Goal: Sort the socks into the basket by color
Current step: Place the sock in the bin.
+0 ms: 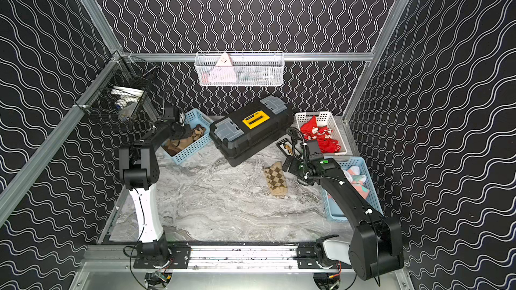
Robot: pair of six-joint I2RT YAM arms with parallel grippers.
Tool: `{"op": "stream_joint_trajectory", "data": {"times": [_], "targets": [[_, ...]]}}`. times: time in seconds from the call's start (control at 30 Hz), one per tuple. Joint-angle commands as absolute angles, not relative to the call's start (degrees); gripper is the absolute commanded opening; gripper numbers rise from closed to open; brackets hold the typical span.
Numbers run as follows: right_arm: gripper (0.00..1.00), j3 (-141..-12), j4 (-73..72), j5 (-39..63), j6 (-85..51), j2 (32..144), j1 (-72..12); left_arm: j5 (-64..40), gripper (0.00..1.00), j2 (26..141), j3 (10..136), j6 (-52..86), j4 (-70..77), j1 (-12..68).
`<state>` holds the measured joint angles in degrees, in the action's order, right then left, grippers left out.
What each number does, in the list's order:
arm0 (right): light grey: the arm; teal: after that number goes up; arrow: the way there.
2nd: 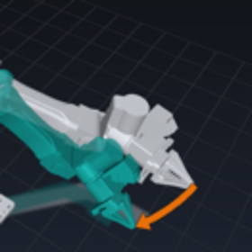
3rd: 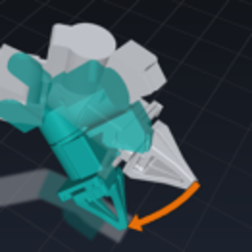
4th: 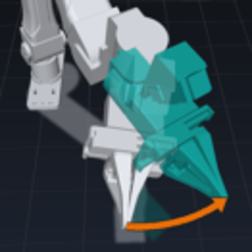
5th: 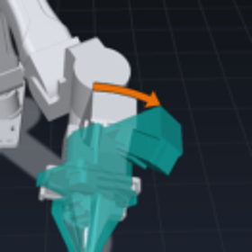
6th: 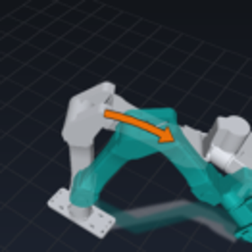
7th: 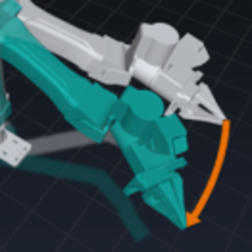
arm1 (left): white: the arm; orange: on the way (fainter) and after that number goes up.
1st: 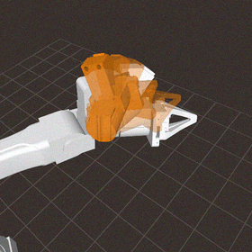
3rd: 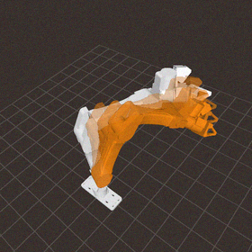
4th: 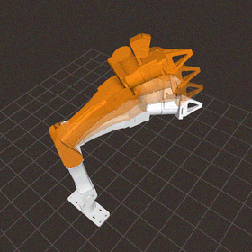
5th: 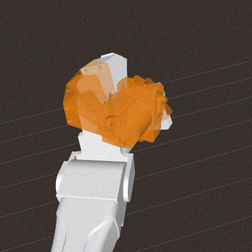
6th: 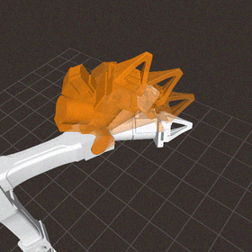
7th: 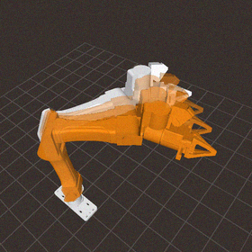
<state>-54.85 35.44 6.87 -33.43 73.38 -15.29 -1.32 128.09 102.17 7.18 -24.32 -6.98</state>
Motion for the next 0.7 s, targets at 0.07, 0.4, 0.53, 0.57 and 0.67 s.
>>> {"op": "stream_joint_trajectory", "data": {"times": [0.07, 0.4, 0.53, 0.57, 0.67], "targets": [[1.0, -55.54, 34.56, 6.88, -33.11, 73.54, -15.92, -4.48, 0.26, 130.04, 102.03, 8.48, -23.26, -6.8], [1.0, -55.9, 33.76, 6.65, -33.13, 74.23, -17.43, -3.83, 0.6, 124.09, 99.86, 9.48, -23.06, -6.6], [1.0, -55.81, 32.98, 6.6, -32.95, 75.52, -18.27, -3.2, 0.64, 121.12, 99.88, 10.49, -24.57, -6.64], [1.0, -55.86, 32.81, 6.51, -32.78, 75.99, -18.6, -2.93, 0.66, 120.42, 99.67, 10.78, -24.82, -6.63], [1.0, -55.94, 32.4, 6.13, -32.4, 77.73, -19.48, -1.82, 0.71, 117.82, 98.41, 11.64, -24.8, -6.66]]}}
